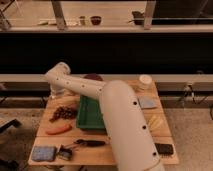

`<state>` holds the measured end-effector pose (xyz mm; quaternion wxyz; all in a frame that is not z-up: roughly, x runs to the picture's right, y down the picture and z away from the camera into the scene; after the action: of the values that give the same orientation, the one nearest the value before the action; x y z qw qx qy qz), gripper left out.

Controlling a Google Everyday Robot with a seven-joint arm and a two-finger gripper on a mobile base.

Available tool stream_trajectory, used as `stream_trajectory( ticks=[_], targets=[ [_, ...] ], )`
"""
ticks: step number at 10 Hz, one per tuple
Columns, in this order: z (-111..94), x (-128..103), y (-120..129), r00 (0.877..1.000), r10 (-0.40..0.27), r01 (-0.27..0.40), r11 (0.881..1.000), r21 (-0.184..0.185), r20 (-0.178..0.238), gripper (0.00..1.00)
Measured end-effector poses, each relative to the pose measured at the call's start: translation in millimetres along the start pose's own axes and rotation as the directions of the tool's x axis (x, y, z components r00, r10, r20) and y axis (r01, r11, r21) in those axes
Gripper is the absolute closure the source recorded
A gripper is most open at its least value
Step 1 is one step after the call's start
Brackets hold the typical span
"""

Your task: Place fork in table surface

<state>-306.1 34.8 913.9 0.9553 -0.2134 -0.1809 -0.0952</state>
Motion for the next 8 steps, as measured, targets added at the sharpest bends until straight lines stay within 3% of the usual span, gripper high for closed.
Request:
stream_trajectory(
  ticks=[6, 8],
  targets=[
    [18.5, 11.8, 3.4, 1.0, 0.007, -0.008, 0.999, -0.033, -0.029, 1.0],
    [22.1, 10.1, 7.1, 0.998, -0.011, 0.008, 0.999, -0.048, -0.056, 0.9]
  ],
)
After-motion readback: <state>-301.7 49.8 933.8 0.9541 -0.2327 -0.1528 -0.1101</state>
